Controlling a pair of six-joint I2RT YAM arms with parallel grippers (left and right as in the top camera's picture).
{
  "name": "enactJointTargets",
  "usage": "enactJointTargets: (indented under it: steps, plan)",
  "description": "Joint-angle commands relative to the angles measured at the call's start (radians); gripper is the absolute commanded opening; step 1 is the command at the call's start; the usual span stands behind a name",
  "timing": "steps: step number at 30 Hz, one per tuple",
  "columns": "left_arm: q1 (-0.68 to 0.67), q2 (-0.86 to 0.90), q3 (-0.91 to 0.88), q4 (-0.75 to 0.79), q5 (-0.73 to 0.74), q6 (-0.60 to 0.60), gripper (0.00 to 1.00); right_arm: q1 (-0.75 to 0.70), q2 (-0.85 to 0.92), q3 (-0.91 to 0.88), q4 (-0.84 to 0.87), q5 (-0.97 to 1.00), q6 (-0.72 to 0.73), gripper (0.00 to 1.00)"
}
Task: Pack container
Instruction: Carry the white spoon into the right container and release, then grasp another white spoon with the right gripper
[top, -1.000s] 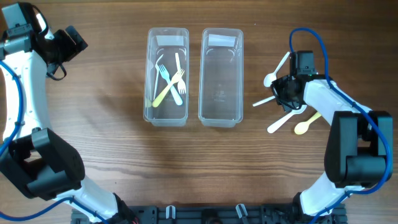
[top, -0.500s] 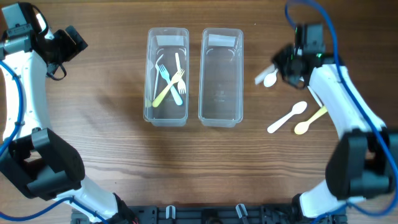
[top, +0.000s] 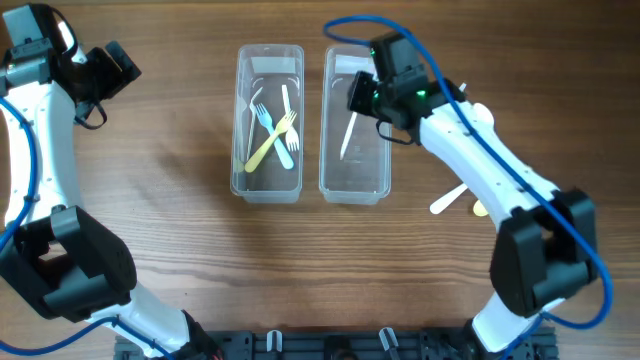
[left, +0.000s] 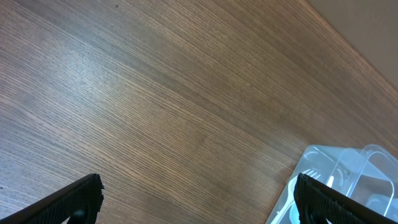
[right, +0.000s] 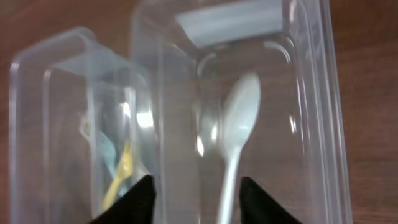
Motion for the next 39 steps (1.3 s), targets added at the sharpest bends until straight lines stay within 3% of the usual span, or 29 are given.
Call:
enactJointTargets:
  steps: [1, 4, 8, 12, 15, 17, 20, 29, 36, 39]
  plan:
    - [0.005, -0.027, 0.01, 0.002, -0.002, -0.005, 1.0, -0.02, -0.016, 0.017, 0.006, -0.009, -0.045, 0.54]
    - [0.005, -0.027, 0.01, 0.002, -0.002, -0.005, 1.0, -0.053, -0.078, 0.061, -0.075, 0.136, -0.042, 0.52]
    - [0.005, -0.027, 0.01, 0.002, -0.002, -0.005, 1.0, -0.116, -0.203, 0.106, -0.322, 0.359, -0.021, 0.52]
    - [0.005, -0.027, 0.01, 0.002, -0.002, -0.005, 1.0, -0.237, -0.281, 0.106, -0.621, 0.38, 0.151, 0.51]
    - [0.005, -0.027, 0.01, 0.002, -0.002, -0.005, 1.0, -0.288, -0.277, 0.084, -0.715, 0.359, 0.172, 0.49]
    - [0.005, -0.027, 0.01, 0.002, -0.002, -0.005, 1.0, -0.295, -0.275, 0.047, -0.713, 0.352, 0.177, 0.48]
    - [0.005, -0.027, 0.01, 0.002, -0.002, -0.005, 1.0, -0.296, -0.267, -0.059, -0.701, 0.352, 0.3, 0.45]
    - [0.005, -0.027, 0.01, 0.002, -0.002, -0.005, 1.0, -0.32, -0.267, -0.399, -0.39, 0.238, 0.389, 0.44]
    - [0.005, -0.027, 0.01, 0.002, -0.002, -0.005, 1.0, -0.397, -0.237, -0.54, -0.243, 0.239, 0.369, 0.43]
    - [0.005, -0.027, 0.01, 0.002, -0.002, -0.005, 1.0, -0.403, -0.194, -0.54, -0.175, 0.209, 0.293, 0.43]
